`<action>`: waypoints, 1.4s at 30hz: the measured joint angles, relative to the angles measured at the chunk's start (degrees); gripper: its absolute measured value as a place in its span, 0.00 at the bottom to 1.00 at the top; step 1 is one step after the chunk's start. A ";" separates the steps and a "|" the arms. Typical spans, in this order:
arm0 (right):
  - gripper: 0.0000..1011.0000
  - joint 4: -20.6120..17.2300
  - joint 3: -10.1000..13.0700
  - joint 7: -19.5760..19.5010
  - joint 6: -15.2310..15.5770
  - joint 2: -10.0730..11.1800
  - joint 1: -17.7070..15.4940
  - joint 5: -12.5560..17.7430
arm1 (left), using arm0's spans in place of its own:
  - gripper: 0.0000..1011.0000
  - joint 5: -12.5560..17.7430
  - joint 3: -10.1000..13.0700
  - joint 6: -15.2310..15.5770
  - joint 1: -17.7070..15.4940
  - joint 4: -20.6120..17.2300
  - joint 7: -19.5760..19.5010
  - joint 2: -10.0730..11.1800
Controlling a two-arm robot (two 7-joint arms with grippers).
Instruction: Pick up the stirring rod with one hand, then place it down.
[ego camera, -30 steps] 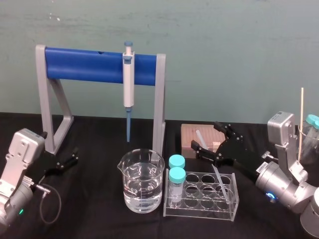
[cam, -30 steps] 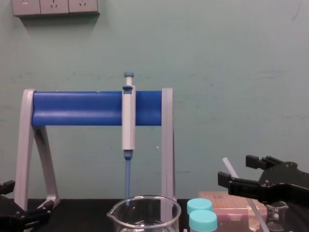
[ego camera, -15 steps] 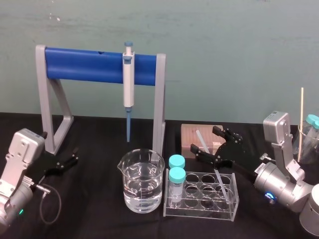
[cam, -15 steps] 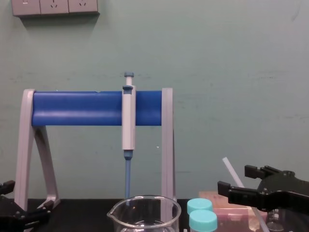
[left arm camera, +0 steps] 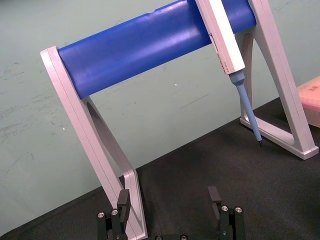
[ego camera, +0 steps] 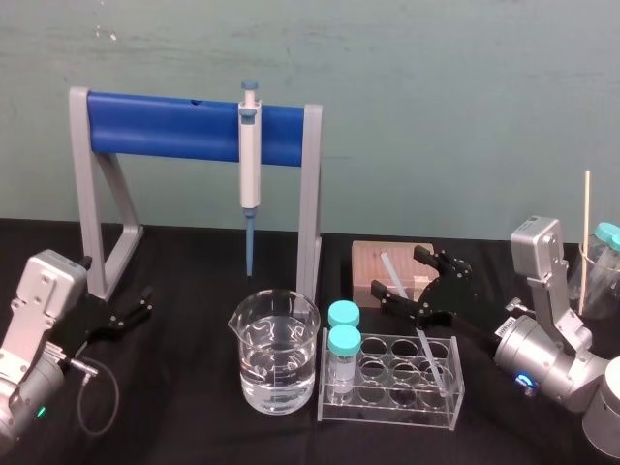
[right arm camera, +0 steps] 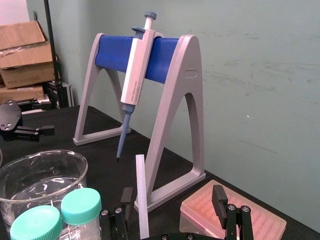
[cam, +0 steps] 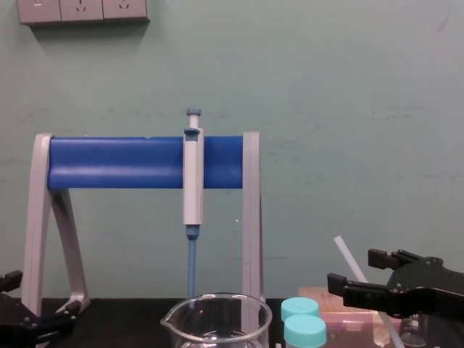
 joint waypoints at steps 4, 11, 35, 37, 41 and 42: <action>0.99 -0.02 -0.05 0.00 -0.01 0.02 0.00 0.02 | 0.99 0.00 0.00 0.00 0.00 0.00 0.00 0.00; 0.92 -0.06 -0.09 -0.02 -0.04 0.05 -0.03 0.05 | 0.99 0.00 0.00 0.00 0.00 0.00 0.00 0.00; 0.19 -0.11 -0.14 -0.07 -0.11 0.09 -0.07 0.11 | 0.99 0.00 0.00 0.00 0.00 0.00 0.00 0.00; 0.15 -0.11 -0.14 -0.07 -0.11 0.09 -0.07 0.11 | 0.99 0.00 0.00 0.00 0.00 0.00 0.00 0.00; 0.07 -0.11 -0.14 -0.08 -0.11 0.09 -0.07 0.11 | 0.99 0.00 0.00 0.00 0.00 0.00 0.00 0.00; 0.07 -0.11 -0.14 -0.08 -0.11 0.09 -0.07 0.11 | 0.99 0.00 0.00 0.00 0.00 0.00 0.00 0.00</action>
